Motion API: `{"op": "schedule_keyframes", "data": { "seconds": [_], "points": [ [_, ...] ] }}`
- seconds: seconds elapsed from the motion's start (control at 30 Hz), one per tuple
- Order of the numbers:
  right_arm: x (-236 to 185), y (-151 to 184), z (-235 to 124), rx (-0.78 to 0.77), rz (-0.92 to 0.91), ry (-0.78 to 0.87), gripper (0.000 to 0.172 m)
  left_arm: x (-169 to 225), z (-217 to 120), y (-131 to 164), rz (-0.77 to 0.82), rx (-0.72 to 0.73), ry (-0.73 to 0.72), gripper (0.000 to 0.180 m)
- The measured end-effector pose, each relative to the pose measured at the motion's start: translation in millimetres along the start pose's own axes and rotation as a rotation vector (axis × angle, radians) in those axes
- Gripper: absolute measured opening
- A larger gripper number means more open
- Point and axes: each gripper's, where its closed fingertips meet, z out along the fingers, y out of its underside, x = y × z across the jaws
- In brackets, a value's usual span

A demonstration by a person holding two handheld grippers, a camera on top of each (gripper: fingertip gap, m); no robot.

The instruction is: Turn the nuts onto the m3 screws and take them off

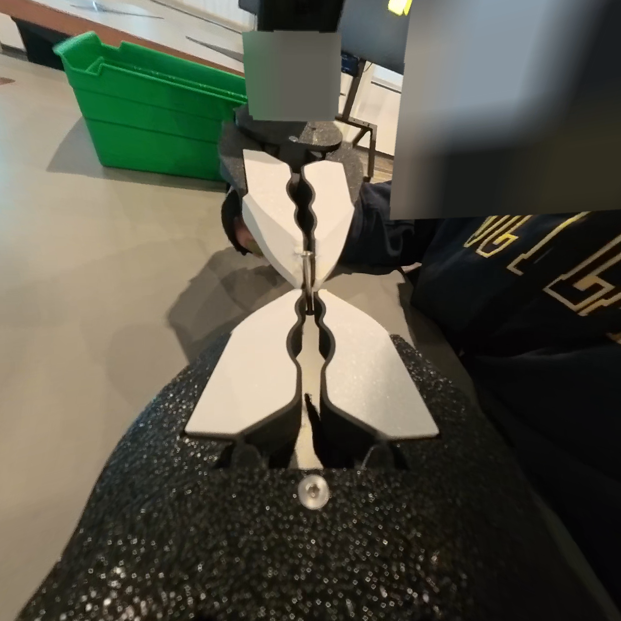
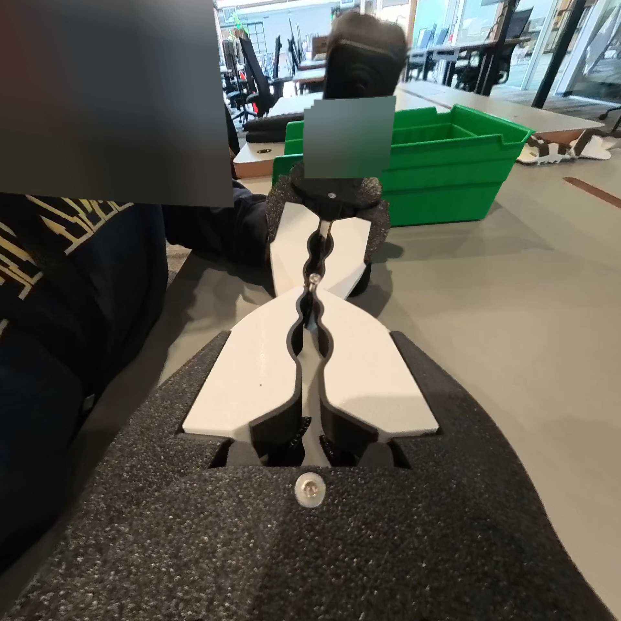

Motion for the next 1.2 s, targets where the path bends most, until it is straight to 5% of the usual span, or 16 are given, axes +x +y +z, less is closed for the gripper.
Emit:
{"op": "schedule_keyframes", "data": {
  "seconds": [0.1, 0.27, 0.9, 1.2],
  "points": [
    [4.3, -9.2, -4.0, 0.076, 0.019, 0.016, 0.025, 1.1, -1.5, -4.3, 0.016, 0.030, -0.001, 0.003],
    [-3.8, -28.5, -0.8, 0.229, 0.057, -0.028, 0.030, 6.0, 0.3, -9.8, 0.039, 0.063, 0.010, 0.002],
    [-6.2, -29.1, -6.3, 0.221, 0.038, -0.044, 0.014, -1.6, -11.0, -20.2, 0.028, 0.129, -0.028, 0.002],
    [-6.4, -26.4, 5.6, 0.187, -0.014, 0.006, 0.022, 0.3, -7.8, -17.1, 0.029, 0.111, -0.020, 0.002]
  ]
}}
